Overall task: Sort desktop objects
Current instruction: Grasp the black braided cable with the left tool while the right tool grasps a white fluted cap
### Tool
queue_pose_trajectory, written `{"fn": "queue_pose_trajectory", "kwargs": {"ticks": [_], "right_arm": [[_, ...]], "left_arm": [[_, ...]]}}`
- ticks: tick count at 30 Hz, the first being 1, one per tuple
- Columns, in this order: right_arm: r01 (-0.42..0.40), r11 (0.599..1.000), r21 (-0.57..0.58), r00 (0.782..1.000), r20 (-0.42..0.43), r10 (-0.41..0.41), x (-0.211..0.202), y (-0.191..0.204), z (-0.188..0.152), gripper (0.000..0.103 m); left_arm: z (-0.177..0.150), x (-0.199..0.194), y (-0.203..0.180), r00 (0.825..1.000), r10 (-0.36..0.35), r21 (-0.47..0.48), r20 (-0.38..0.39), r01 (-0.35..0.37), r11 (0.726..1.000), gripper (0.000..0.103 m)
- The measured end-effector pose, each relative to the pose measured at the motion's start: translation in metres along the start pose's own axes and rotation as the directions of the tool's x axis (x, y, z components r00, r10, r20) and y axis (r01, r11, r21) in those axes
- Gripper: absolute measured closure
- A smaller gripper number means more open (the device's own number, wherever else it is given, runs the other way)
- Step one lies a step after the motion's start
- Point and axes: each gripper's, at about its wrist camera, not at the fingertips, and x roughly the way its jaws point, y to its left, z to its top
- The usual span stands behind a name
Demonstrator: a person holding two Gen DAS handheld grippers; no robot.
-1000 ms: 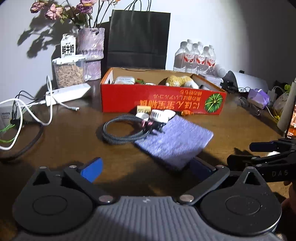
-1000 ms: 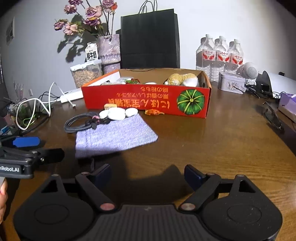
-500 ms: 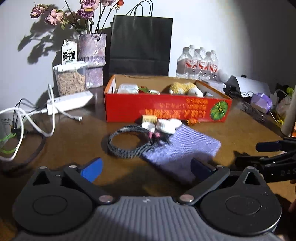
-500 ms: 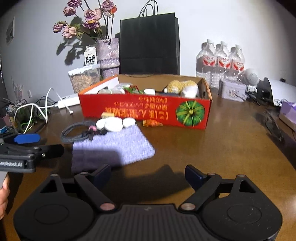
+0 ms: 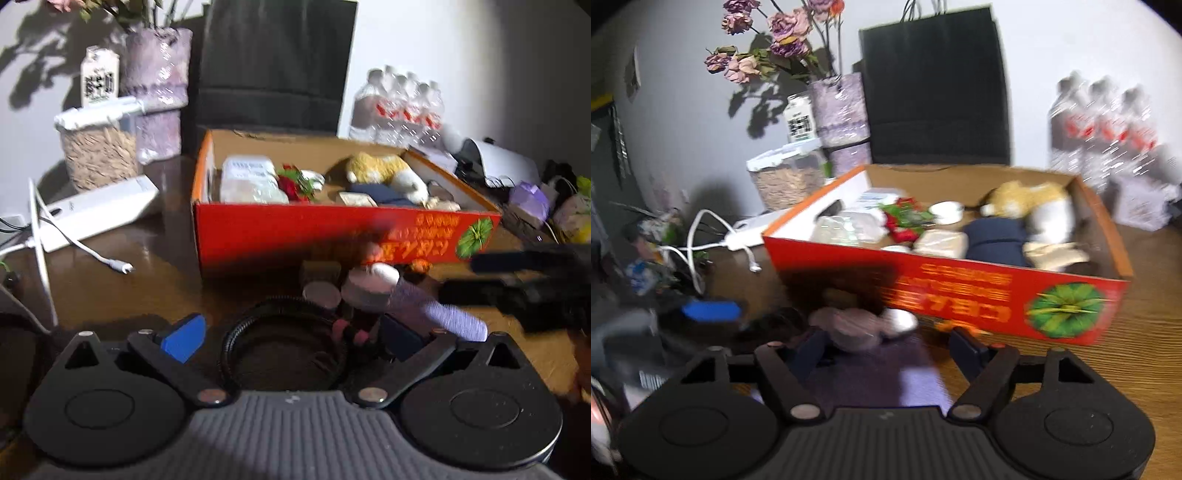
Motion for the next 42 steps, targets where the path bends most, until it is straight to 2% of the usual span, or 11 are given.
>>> {"fn": "queue_pose_trajectory", "kwargs": {"ticks": [3,7,9,16,19,24,28,31,36,39,42], "right_arm": [[-0.038,0.999,0.004,0.998,-0.043,0.038,0.024,0.007,0.005,0.041],[-0.012,0.999,0.044,0.997,-0.078,0.016,0.045,0.012,0.007,0.059],[-0.034,0.997,0.069,0.996,-0.085,0.040,0.049,0.010,0.006,0.066],[-0.027,0.998,0.056,0.998,-0.063,0.031,0.042,0.015,0.002,0.069],[-0.008,1.000,0.025,1.000,-0.016,0.008,0.016,0.017,-0.001,0.069],[0.102,0.994,0.027,0.994,0.028,-0.102,-0.029,0.002,-0.027,0.069],[0.141,0.987,0.074,0.990,0.006,-0.142,-0.048,-0.014,-0.053,0.069],[0.157,0.983,0.096,0.988,-0.002,-0.157,-0.058,-0.021,-0.069,0.069],[0.181,0.979,0.091,0.983,0.018,-0.184,-0.067,-0.023,-0.082,0.070],[0.167,0.981,0.097,0.985,0.030,-0.171,-0.073,-0.025,-0.085,0.070],[0.166,0.981,0.096,0.984,0.045,-0.171,-0.082,-0.025,-0.090,0.070]], "left_arm": [[-0.005,0.003,0.003,0.999,-0.044,0.033,0.000,0.044,0.998,0.000],[-0.003,0.008,0.009,0.997,-0.070,-0.002,-0.014,0.070,0.998,0.000],[-0.005,0.007,0.013,0.996,-0.089,-0.008,-0.014,0.088,0.996,0.000],[-0.011,0.006,0.022,0.987,-0.161,-0.014,-0.023,0.160,0.987,0.000],[-0.009,0.007,0.019,0.990,-0.137,-0.010,-0.027,0.137,0.991,0.000],[0.001,0.004,0.015,0.992,-0.126,-0.076,-0.028,0.124,0.989,0.000],[0.010,0.014,-0.006,0.998,0.007,-0.047,-0.061,-0.010,0.999,0.000],[0.013,0.020,-0.016,0.994,0.040,-0.050,-0.100,-0.045,0.998,0.000],[0.007,0.025,-0.033,0.987,0.122,0.034,-0.105,-0.119,0.992,0.000],[0.001,0.017,-0.034,0.988,0.133,0.007,-0.079,-0.133,0.991,0.011],[-0.003,0.001,-0.035,0.994,0.100,-0.013,-0.047,-0.101,0.995,0.017]]}}
